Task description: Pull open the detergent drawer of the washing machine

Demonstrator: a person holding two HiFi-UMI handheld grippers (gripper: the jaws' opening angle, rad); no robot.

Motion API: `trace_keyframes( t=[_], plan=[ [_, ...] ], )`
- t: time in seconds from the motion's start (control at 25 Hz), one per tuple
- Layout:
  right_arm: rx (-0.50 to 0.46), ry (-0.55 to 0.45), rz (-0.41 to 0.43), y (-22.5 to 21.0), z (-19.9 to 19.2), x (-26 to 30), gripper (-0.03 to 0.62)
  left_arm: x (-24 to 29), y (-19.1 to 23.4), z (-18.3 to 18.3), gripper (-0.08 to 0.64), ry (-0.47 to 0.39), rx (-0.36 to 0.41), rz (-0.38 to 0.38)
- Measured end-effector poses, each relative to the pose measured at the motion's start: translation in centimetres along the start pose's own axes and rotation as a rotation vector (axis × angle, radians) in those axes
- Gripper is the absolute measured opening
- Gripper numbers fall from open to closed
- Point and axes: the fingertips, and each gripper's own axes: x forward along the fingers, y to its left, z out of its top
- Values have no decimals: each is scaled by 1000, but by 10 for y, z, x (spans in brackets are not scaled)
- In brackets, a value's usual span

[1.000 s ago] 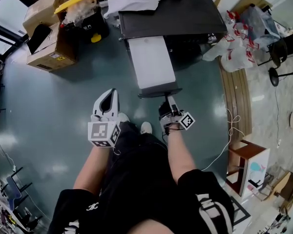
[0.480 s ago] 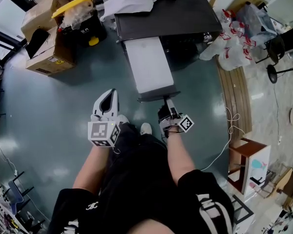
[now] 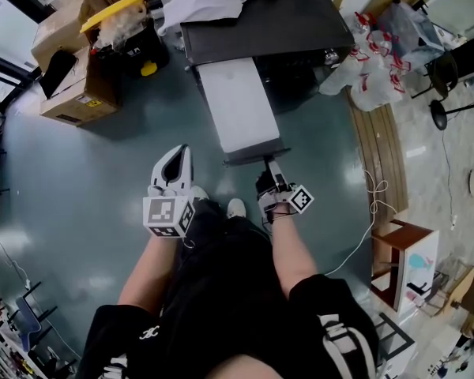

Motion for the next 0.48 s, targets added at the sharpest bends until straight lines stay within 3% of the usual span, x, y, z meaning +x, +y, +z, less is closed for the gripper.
trace_keyframes(
  t=[0.48],
  plan=[
    [16,-24,-35,-15,4,-2,190,-2,-2,3,0,-30,9,1]
  ],
)
